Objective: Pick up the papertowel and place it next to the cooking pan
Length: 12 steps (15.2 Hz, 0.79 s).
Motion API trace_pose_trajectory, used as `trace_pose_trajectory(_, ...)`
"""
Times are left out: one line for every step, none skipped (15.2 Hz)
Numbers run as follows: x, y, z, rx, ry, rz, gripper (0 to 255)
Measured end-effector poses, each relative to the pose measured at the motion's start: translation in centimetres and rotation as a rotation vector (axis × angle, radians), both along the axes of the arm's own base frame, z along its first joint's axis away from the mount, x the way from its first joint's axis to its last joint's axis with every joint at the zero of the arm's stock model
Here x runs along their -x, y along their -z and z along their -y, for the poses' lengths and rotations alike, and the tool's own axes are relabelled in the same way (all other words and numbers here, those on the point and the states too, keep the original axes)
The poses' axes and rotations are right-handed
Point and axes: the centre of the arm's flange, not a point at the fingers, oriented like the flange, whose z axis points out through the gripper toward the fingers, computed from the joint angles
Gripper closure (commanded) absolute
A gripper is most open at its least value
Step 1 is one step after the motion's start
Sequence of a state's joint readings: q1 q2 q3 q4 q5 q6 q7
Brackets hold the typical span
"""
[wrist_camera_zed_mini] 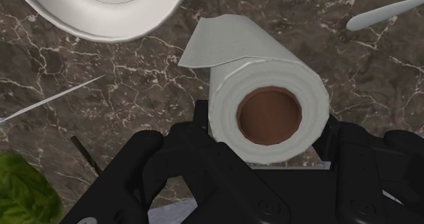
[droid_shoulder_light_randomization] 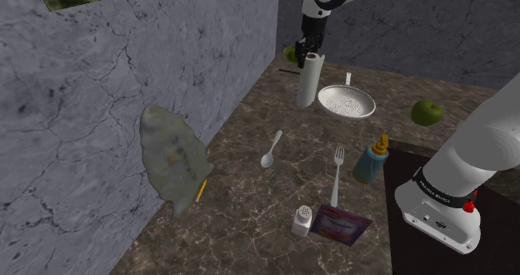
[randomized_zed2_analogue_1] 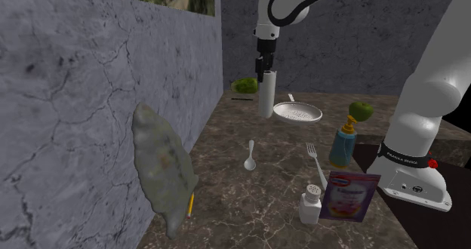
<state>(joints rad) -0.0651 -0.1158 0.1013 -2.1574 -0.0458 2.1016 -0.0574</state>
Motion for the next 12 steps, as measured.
trace_pose_trajectory(0.1,0.5,0.1,0.0,0.0,0.0,255)
trace_pose_trajectory(0.1,1.0,0.0,0.0,0.0,0.0,255)
trace_pose_trajectory(0.0,1.6,-0.1,0.0,0.0,0.0,255)
trace_pose_trajectory(0.1,2.2,-0.1,0.0,0.0,0.0,255)
trace_pose_trajectory(0.2,3.0,0.0,0.0,0.0,0.0,255)
trace_pose_trajectory(0.1,3.4,-0.1,0.0,0.0,0.0,255)
trace_pose_trajectory(0.1,3.6,-0.1,0.0,0.0,0.0,255)
trace_pose_trajectory(0.1,3.7,-0.1,0.0,0.0,0.0,255)
trace_pose_trajectory(0.1,3.7,-0.1,0.0,0.0,0.0,255)
trace_pose_trajectory(0.1,3.7,-0.1,0.0,0.0,0.0,255)
trace_pose_trajectory(0.1,3.7,-0.1,0.0,0.0,0.0,255)
trace_pose_trajectory(0.1,3.7,-0.1,0.0,0.0,0.0,255)
